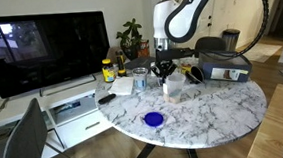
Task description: Pour out the transparent bucket is contents, then set the transparent bucket upright
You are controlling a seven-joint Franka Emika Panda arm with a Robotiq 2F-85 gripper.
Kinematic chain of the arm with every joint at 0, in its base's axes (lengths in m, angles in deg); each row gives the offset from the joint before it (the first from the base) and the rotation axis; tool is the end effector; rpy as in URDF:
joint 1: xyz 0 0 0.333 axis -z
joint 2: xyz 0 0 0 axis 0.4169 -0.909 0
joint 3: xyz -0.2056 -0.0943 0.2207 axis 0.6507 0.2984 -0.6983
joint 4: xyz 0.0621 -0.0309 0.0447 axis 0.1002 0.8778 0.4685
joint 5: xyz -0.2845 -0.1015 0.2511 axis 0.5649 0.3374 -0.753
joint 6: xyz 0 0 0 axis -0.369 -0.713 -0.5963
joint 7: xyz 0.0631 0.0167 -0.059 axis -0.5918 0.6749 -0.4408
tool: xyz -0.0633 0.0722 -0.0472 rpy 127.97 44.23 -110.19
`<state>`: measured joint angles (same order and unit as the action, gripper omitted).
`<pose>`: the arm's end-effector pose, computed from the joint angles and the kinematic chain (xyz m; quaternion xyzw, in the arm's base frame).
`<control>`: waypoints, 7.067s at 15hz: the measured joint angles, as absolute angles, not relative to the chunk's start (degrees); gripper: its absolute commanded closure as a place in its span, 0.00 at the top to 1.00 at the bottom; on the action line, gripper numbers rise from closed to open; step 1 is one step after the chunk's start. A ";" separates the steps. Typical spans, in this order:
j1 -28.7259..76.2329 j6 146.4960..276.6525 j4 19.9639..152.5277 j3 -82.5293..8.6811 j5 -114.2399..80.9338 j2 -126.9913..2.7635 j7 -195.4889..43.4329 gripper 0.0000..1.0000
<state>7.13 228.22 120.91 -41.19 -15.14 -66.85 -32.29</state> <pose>0.5290 0.1722 0.2123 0.9725 -0.2308 0.0317 0.0015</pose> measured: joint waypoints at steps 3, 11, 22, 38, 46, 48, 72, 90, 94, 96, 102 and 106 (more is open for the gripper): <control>8.07 230.17 121.51 -43.22 -18.75 -65.47 -34.04 0.01; 32.49 247.76 125.52 -71.81 -54.80 -66.86 -66.30 0.01; 75.08 258.19 124.12 -107.92 -70.17 -97.61 -108.41 0.01; 88.88 266.21 136.54 -109.14 -70.64 -106.97 -122.83 1.00; 80.48 272.70 145.92 -119.56 -91.60 -87.74 -117.48 1.00; 73.15 272.65 145.68 -119.21 -99.62 -82.74 -117.38 1.00; 36.98 310.05 111.05 -107.47 -135.63 -80.17 -170.05 1.00; 16.79 305.91 97.85 -84.48 -134.51 -84.54 -202.66 1.00; 14.07 305.01 94.77 -80.18 -134.22 -86.78 -207.47 1.00; 14.08 302.95 93.28 -80.16 -134.27 -88.64 -212.30 1.00; 14.91 301.69 88.29 -81.22 -134.29 -95.15 -224.42 1.00; 14.86 302.48 83.70 -81.36 -134.29 -99.62 -232.18 1.00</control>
